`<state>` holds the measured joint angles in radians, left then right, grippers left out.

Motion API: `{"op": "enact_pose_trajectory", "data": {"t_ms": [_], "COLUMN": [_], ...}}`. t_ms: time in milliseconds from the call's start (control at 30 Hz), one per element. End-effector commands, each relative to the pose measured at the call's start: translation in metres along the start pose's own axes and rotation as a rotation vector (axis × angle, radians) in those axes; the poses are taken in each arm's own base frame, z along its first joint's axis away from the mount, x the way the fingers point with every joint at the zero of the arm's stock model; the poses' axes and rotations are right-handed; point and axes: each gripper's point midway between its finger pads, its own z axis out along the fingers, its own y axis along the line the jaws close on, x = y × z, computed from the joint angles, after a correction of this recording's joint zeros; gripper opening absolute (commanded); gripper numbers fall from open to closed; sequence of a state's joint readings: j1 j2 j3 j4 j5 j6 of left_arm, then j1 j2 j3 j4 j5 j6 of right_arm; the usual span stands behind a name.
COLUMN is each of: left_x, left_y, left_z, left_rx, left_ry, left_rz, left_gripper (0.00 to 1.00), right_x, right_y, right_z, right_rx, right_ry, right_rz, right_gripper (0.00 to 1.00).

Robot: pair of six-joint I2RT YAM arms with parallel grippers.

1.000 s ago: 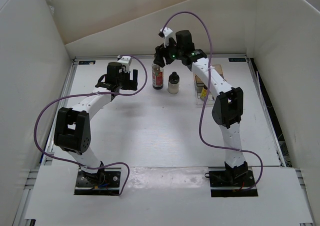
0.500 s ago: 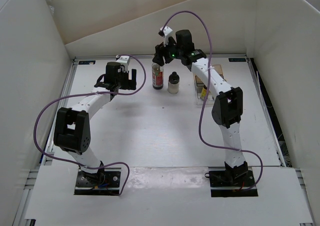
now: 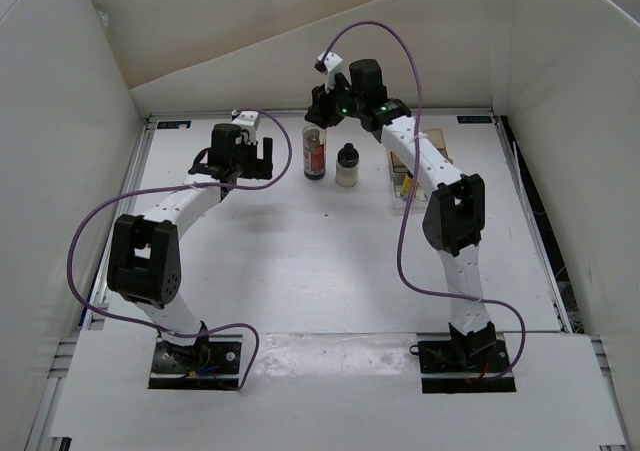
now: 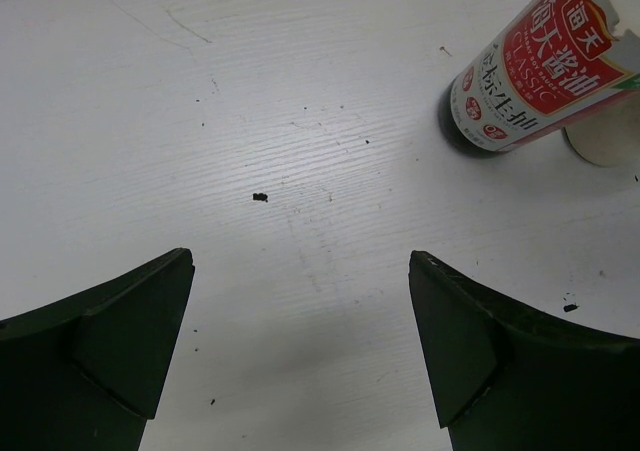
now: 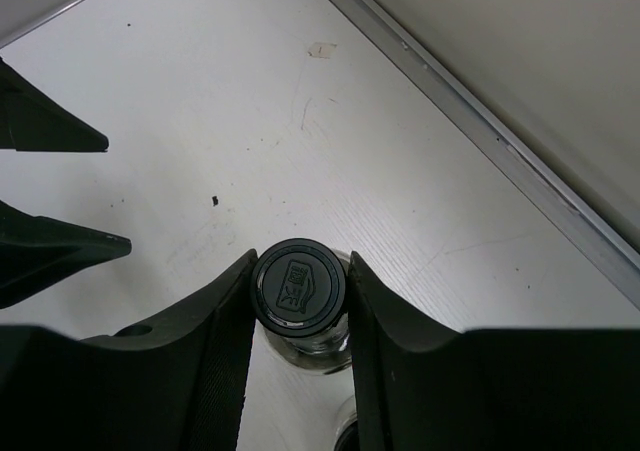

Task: Organize the condiment bottles

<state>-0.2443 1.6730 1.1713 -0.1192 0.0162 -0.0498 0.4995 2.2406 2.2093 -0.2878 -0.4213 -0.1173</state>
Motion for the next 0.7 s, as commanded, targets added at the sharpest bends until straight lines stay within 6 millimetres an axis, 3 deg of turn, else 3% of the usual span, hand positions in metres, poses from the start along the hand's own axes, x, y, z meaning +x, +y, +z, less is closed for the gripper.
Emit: {"op": "enact_pose_trajectory", "data": {"t_ms": [0,33,67,400,433,667], "left_x": [-0.015,-0.014,-0.013,-0.016,-0.017,-0.02], "left_y": [-0.002,-0.003,-0.002,-0.003,-0.003,-0.002], "left_z": [-0.006,-0.006,-0.006,-0.005,-0.006,-0.007], "left_rx": [0.016,0.017,0.017,0.019,0.02,0.018], "left_ry": [-0.045,-0.043,-0.04,-0.046,-0.048,-0.053], "left_rz": [-0.01,-0.009,-0.012,-0.011,-0.011,-0.011], "left_gripper": [1.0,1.0,1.0,1.0,1.0,1.0], "right_x": [-0.018,-0.016,-0.016,-0.021,-0.032,-0.045], "right_y": [0.005,0.004,0.004,0.002,0.006,0.002], "right_z": [0.0,-0.001,-0.001,-0.006,-0.009,-0.013], "right_rx": [-0.004,-0.001,0.005,0.069,0.07,0.103], "right_ry": [-0.048,-0.045,-0.044,-0.068,-0.096,-0.133], "right_rz": [-0.036,-0.04,-0.042,-0.093,-0.105,-0.131], "right_gripper": [0.16,0.03,0.0,0.0,0.0,0.0]}}
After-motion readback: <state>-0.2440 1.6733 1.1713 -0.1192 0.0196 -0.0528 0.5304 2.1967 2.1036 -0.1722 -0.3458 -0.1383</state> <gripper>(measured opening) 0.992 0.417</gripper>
